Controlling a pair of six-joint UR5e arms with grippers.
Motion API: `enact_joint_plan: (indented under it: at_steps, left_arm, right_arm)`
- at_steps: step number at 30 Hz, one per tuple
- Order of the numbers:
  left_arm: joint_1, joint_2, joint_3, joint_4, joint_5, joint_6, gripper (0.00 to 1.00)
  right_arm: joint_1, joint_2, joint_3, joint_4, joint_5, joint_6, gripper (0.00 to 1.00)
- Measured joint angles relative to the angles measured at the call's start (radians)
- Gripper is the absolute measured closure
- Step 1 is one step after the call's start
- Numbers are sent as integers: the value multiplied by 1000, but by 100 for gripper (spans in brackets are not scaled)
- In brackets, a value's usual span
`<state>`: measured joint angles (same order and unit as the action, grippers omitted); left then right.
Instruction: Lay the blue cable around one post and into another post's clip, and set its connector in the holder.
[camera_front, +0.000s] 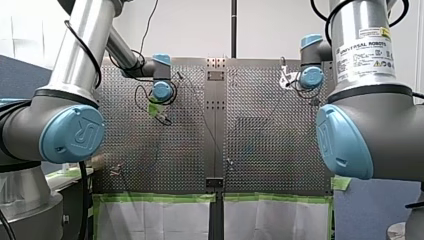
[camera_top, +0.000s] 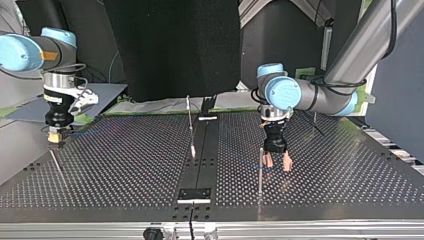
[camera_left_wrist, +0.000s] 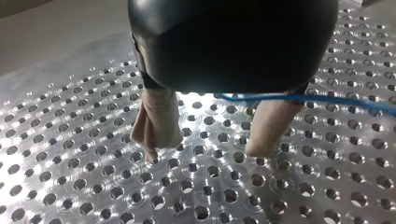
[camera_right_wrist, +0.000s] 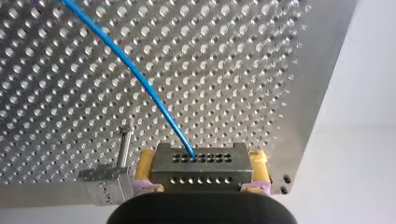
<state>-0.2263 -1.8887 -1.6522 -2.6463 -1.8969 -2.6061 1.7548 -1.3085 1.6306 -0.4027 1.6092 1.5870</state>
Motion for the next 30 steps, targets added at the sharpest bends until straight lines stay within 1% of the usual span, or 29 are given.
enact_joint_plan:
  at_steps: [4,7,8,11,14,16,18,23,25,26,29,30]
  left_arm:
    - [1,0,0,-1,0,0,0]
    - [2,0,0,-1,2,0,0]
    - [2,0,0,-1,2,-1,0]
    - [1,0,0,0,4,-2,0]
    - [2,0,0,-1,4,-3,0]
    - [1,0,0,-1,5,-3,0]
    - [1,0,0,-1,5,-3,0]
    - [-1,0,0,-1,5,-2,0]
    - [-3,0,0,-2,5,-1,0]
    - [-3,0,0,-2,5,0,0]
    - [-4,0,0,-3,5,1,0]
    - [-4,0,0,-3,5,1,0]
  right_arm:
    - [-16,7,3,-5,-1,-7,99]
    - [-28,16,5,-13,-6,-18,99]
    - [-34,22,5,-16,-10,-23,99]
    - [-47,44,5,-24,-19,-30,99]
    - [-62,69,6,-34,-32,-30,99]
    - [-71,83,6,-44,-43,-27,99]
    - [-80,96,6,-59,-57,-20,99]
    - [-104,113,5,-94,-86,-5,99]
    - [-114,115,5,-105,-101,6,99]
    - [-120,116,5,-113,-112,15,99]
    - [-136,118,5,-125,-141,37,99]
    - [-140,119,5,-126,-149,39,99]
